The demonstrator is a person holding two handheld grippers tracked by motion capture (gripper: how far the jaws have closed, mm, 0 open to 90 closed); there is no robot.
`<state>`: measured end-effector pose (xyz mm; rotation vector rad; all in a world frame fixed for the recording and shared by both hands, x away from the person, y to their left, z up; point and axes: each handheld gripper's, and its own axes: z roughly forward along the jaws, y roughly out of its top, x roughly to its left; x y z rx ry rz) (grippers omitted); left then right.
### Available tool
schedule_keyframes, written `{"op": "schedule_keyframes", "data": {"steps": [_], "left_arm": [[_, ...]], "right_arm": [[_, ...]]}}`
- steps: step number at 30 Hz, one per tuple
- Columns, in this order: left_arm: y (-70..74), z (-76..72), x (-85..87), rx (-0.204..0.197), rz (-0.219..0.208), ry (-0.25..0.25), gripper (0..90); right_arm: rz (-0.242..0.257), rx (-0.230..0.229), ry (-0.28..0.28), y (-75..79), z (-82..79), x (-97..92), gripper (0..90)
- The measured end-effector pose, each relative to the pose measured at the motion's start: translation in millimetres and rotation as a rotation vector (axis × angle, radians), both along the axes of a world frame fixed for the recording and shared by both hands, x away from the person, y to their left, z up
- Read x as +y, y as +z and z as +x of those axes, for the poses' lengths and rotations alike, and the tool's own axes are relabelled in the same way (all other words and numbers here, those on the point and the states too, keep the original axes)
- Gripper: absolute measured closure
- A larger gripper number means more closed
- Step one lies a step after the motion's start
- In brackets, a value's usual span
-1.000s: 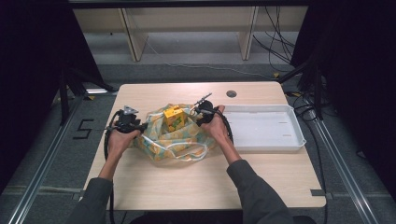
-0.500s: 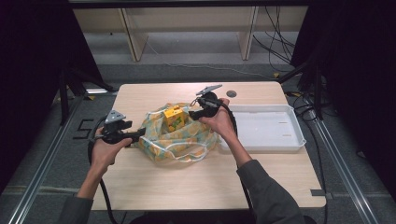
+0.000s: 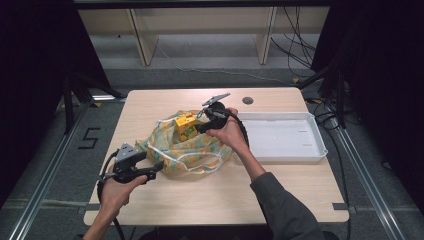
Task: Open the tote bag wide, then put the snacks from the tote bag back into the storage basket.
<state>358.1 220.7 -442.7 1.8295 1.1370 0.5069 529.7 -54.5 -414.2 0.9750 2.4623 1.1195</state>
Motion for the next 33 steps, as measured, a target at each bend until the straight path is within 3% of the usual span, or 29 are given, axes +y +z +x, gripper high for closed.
{"op": "schedule_keyframes", "data": {"steps": [5,6,8,9,10,13,18,21,23,24,25,26,28,30,32,33], "left_arm": [[-7.0,-14.1,-6.9,-0.007,0.015,-0.009,19.5],[-8.1,-17.2,-7.8,-0.009,0.034,-0.015,19.4],[-11.8,-22.5,-10.3,-0.013,0.031,-0.016,19.2],[-13.0,-25.4,-10.9,-0.019,0.051,-0.015,19.0],[-15.6,-27.8,-12.1,-0.013,0.044,-0.016,18.6],[-24.0,-35.6,-13.3,-0.017,0.076,-0.016,18.6],[-42.3,-47.3,-13.6,0.015,0.105,-0.025,18.7],[-47.1,-50.4,-12.2,0.028,0.112,-0.031,18.8],[-48.2,-52.8,-11.5,0.018,0.144,-0.042,18.8],[-49.5,-53.6,-13.5,0.023,0.113,-0.028,18.8],[-50.2,-54.1,-13.6,0.023,0.108,-0.028,18.8],[-50.2,-54.4,-13.4,0.024,0.114,-0.029,18.8],[-49.4,-54.8,-10.5,0.037,0.16,-0.053,18.9],[-51.1,-55.2,-12.9,0.03,0.134,-0.043,18.9],[-52.5,-55.1,-14.3,0.029,0.128,-0.042,19.0],[-52.4,-55.4,-14.2,0.033,0.138,-0.048,19.1]], "right_arm": [[-0.003,0.01,0.002,-1.5,-2.3,6.4,30.9],[-0.005,0.006,0.006,-1.7,-2.2,7.0,30.7],[0.014,0.014,0.002,-2.6,-2.4,9.3,30.5],[0.022,0.018,0.003,-2.8,-2.6,9.9,30.1],[0.015,0.006,0.004,-3.3,-2.3,10.2,29.9],[0.018,0.0,0.011,-4.1,-2.5,12.7,28.8],[0.013,0.015,0.02,-4.9,-1.1,16.1,27.2],[0.011,0.026,0.023,-5.9,-1.5,19.2,24.6],[0.023,0.02,0.033,-8.2,-0.1,21.9,24.2],[0.018,0.022,0.03,-8.5,0.2,23.3,23.3],[0.029,0.007,0.023,-10.7,0.9,26.2,22.5],[0.026,0.033,0.018,-9.7,1.0,28.1,21.9],[0.024,0.014,0.015,-11.8,3.1,31.2,20.1],[0.039,0.014,0.004,-14.8,5.3,36.5,18.2],[0.03,0.031,-0.007,-15.5,6.5,40.3,16.7],[0.032,0.019,-0.004,-17.4,8.3,42.5,16.7]]}}
